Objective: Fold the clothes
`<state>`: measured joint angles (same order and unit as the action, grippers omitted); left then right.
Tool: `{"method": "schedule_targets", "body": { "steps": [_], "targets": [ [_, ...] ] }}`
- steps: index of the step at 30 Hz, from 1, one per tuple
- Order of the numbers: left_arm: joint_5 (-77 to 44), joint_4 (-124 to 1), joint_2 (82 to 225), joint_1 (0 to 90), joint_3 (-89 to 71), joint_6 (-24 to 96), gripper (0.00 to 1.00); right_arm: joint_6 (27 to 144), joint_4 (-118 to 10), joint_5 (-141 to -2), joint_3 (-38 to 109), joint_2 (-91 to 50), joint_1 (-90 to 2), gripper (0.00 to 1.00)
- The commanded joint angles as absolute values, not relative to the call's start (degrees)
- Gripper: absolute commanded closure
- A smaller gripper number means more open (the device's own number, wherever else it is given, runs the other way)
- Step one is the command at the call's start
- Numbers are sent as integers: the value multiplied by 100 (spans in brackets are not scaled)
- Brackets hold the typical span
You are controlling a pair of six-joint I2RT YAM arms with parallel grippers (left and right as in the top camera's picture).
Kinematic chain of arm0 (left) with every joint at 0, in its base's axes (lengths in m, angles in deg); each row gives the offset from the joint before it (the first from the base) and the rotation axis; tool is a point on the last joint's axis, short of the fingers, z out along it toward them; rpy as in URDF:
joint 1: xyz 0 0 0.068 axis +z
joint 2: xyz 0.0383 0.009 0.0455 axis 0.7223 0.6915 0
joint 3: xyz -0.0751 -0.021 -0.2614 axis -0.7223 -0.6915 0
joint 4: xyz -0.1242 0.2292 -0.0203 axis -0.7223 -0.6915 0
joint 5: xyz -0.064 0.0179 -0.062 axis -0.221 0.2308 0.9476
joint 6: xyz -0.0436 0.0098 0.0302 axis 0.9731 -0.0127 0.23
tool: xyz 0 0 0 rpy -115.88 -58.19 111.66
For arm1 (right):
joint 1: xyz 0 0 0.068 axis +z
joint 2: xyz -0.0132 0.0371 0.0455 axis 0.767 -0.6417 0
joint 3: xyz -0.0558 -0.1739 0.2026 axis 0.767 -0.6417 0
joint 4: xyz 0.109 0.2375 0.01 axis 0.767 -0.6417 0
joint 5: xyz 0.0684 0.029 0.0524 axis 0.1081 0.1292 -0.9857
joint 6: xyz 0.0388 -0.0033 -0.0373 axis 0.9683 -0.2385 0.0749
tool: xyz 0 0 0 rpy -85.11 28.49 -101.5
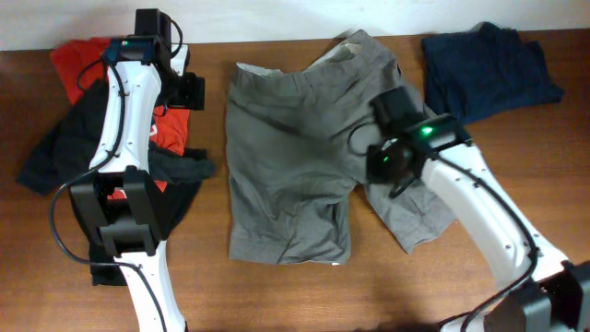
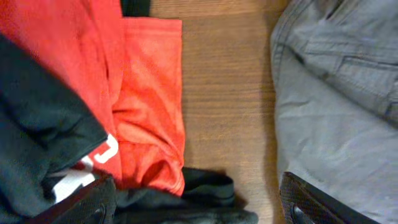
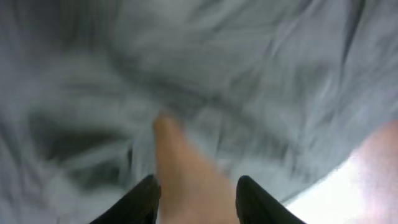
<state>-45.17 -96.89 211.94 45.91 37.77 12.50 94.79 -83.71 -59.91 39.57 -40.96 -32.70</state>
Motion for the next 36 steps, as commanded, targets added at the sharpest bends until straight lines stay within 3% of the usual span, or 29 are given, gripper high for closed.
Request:
{"method": "schedule_targets", "body": {
  "steps": [1, 4, 7, 9, 14, 21, 29, 30, 31, 32, 33, 34, 36],
  "targets": [
    [-4143, -9475, 21163, 4499, 3755, 743, 16, 8745, -7604, -6258, 3712, -4266, -3954, 58],
    [-3756, -9243, 21168, 4377, 3755, 85, 19, 8334, -7318, -6876, 3647, -4502, -4343, 70],
    [-3728, -8871, 21225, 4226, 3755, -416, 21, 8234, -7326, -7141, 3647, -4688, -4527, 73],
    [-3728, -8583, 21325, 4117, 3755, -726, 15, 8220, -7318, -7187, 3647, -4764, -4527, 72],
    [-3722, -7820, 21780, 3909, 3755, -1329, 3, 8083, -7322, -7246, 3647, -4764, -4437, 58],
    [-3617, -7225, 22492, 3889, 3755, -1329, 3, 7956, -7444, -7346, 3647, -4764, -4437, 51],
    [-3523, -6609, 22899, 3896, 3755, -1320, 4, 7934, -7488, -7541, 3647, -4764, -4332, 51],
    [-3416, -6587, 22925, 3887, 3755, -1320, 7, 7936, -7488, -7541, 3647, -4764, -4310, 51],
    [-3302, -6585, 22938, 3881, 3755, -1320, 17, 7936, -7488, -7539, 3647, -4764, -4297, 51],
    [-3184, -6592, 22960, 3878, 3755, -1318, 37, 7936, -7484, -7539, 3647, -4764, -4286, 51],
    [-3147, -6596, 22964, 3878, 3755, -1093, 86, 7936, -7471, -7532, 3647, -4764, -4286, 51],
    [-3197, -6598, 22964, 3878, 3755, -905, 98, 7939, -7462, -7497, 3647, -4764, -4286, 51],
    [-3518, -6662, 22953, 3894, 3777, -413, 99, 7939, -7422, -7495, 3647, -4764, -4297, 51]
  ]
}}
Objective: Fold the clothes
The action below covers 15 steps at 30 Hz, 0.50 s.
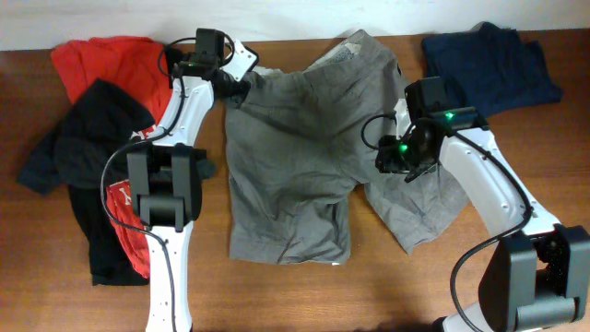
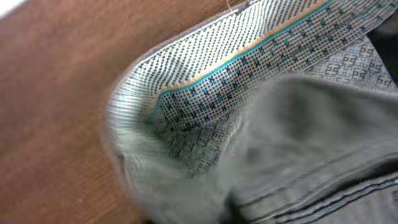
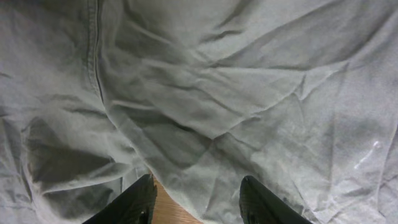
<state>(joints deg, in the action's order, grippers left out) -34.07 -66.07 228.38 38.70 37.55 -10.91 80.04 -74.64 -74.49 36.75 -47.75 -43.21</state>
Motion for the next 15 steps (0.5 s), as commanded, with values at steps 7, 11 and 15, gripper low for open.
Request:
{"method": "schedule_targets", "body": {
  "steps": [7, 11, 15],
  "targets": [
    [-4674, -8865, 22951, 4517, 4640, 1783, 99, 7958, -7147, -7189, 3647, -4767, -4297, 51],
    [-4489, -9757, 22951, 4888, 4990, 1943, 83, 7965, -6891, -7193, 3647, -4775, -4297, 51],
    [-4132, -10270, 22951, 5065, 5082, 1938, 32, 8113, -6677, -7193, 3647, -4852, -4297, 51]
  ]
}}
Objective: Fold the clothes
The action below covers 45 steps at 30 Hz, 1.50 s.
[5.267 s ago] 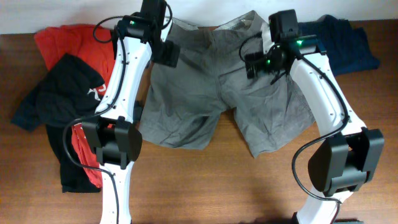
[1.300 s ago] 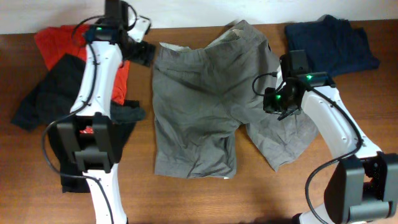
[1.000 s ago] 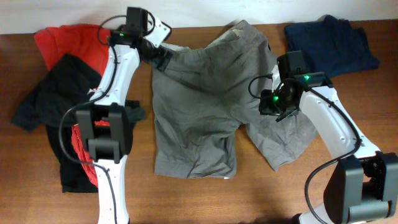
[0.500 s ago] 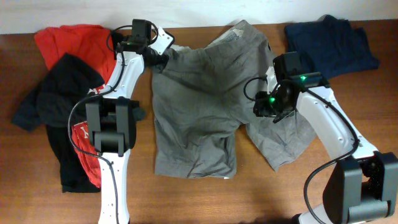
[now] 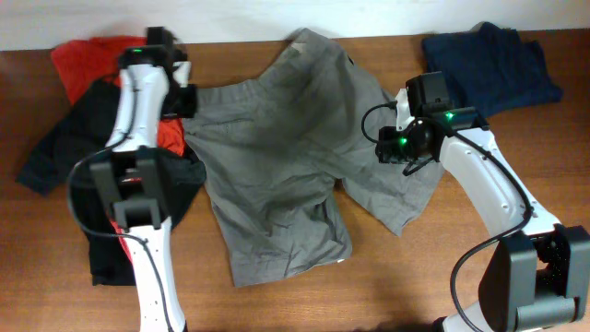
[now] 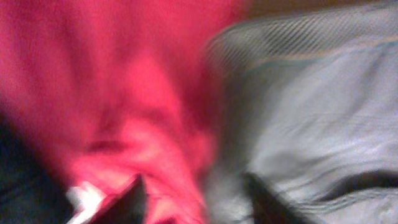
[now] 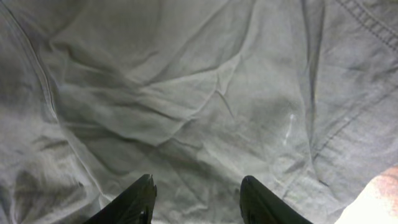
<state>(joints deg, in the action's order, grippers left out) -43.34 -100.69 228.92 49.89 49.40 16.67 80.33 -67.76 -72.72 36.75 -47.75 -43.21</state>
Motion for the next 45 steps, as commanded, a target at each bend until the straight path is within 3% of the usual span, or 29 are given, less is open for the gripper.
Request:
{"method": "schedule_targets", "body": {
  "steps": [1, 11, 16, 30, 33, 45],
  "targets": [
    [-4091, -10347, 22951, 5089, 5093, 1936, 30, 8116, -6651, -7193, 3647, -4893, -4297, 51],
    [-3964, -11575, 22951, 5065, 6782, 1582, 28, 8413, -6675, -7222, 3647, -5737, -4374, 51],
    [-3960, -11909, 22951, 4932, 7586, 1320, 20, 8389, -6859, -7191, 3644, -6002, -4374, 51],
    [-4043, -11842, 22951, 4482, 7788, 553, 14, 8395, -6660, -6151, 3644, -6799, -4374, 50],
    [-4076, -11831, 22951, 4482, 7788, 557, 14, 8398, -6301, -5823, 3644, -7014, -4374, 50],
    [-4073, -11789, 22951, 4486, 7788, 559, 14, 8236, -2927, -5366, 3660, -8544, -4374, 51]
  ]
}}
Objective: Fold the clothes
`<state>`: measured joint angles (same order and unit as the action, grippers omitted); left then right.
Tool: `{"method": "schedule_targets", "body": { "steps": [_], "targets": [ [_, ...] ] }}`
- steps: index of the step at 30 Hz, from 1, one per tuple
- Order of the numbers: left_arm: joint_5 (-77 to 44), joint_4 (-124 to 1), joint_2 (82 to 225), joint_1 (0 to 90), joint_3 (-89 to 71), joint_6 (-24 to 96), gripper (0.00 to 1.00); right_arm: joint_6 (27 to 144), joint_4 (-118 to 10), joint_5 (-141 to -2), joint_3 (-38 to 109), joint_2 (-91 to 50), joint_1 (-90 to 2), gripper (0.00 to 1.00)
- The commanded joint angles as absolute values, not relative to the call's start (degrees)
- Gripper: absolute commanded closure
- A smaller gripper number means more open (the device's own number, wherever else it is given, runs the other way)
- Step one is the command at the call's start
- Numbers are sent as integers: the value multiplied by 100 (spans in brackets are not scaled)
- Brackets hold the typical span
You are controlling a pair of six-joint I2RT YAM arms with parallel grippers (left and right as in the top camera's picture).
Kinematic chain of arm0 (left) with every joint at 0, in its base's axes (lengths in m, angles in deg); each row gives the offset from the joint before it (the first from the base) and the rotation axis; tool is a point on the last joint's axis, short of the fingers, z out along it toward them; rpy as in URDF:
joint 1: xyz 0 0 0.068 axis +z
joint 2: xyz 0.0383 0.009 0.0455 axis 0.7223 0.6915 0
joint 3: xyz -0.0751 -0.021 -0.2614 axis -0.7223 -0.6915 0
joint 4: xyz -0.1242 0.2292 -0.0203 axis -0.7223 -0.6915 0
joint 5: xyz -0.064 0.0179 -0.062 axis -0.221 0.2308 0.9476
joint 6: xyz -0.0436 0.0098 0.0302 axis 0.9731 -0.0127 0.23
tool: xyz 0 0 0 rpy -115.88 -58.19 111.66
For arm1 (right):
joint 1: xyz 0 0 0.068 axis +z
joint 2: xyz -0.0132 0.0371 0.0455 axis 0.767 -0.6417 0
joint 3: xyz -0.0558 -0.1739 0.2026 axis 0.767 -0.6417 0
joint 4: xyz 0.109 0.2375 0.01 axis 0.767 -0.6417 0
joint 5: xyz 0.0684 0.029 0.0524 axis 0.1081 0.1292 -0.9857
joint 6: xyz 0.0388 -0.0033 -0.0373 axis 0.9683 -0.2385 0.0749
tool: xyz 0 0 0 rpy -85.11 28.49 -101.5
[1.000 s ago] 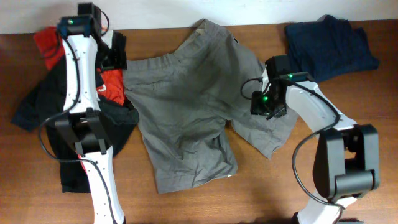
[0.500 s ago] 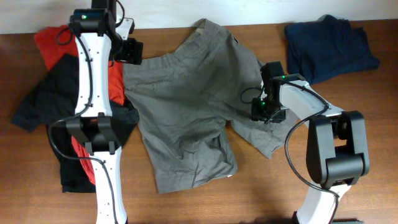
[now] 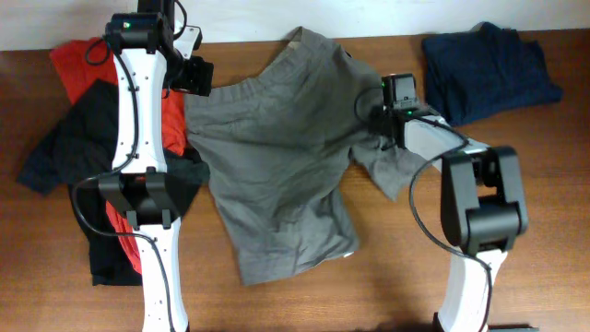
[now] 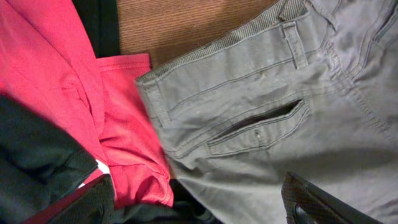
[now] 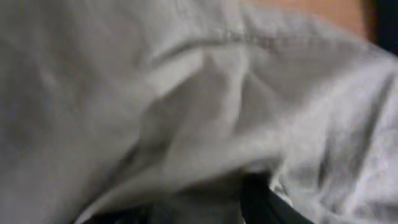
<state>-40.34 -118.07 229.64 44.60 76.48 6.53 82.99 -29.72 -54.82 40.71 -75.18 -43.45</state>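
Grey shorts (image 3: 277, 157) lie spread across the table's middle, waistband toward the left, back pocket (image 4: 258, 121) facing up. My left gripper (image 3: 198, 78) hangs open just above the waistband corner (image 4: 152, 78); in the left wrist view its fingers (image 4: 93, 199) stand wide apart with nothing between them. My right gripper (image 3: 383, 106) is pressed low into the shorts' right leg. The right wrist view is blurred and filled with bunched grey cloth (image 5: 186, 93). One dark finger (image 5: 261, 199) shows there, spaced as if the gripper (image 5: 196, 208) is open.
A red garment (image 3: 74, 60) and black clothes (image 3: 64, 148) are heaped at the left, touching the shorts' waistband. Folded navy clothing (image 3: 489, 65) sits at the back right. Bare wooden table (image 3: 516, 184) shows along the front and right.
My left gripper has let go of the waistband and now hangs open above it. My right gripper has moved toward the far edge, low onto the right leg.
My left gripper was open over the red and black heap while the shorts lay mid-table. It was then at the waistband's far corner. After that the shorts lay shifted left against the red garment. Now the waistband lies flat and released.
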Motion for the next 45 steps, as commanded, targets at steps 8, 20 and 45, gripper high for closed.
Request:
{"method": "schedule_targets", "body": {
  "steps": [8, 20, 45],
  "targets": [
    [-4069, -11719, 22951, 4484, 7788, 559, 14, 7943, -1943, -5287, 4256, -8786, -4649, 39],
    [-4049, -11743, 22951, 4484, 7785, 561, 13, 7788, -7617, -6365, 7756, -8775, -4905, 11],
    [-4049, -11853, 22953, 4486, 7785, 561, 5, 9768, -9346, -6701, 6908, -8773, -5014, 53]
  ]
}}
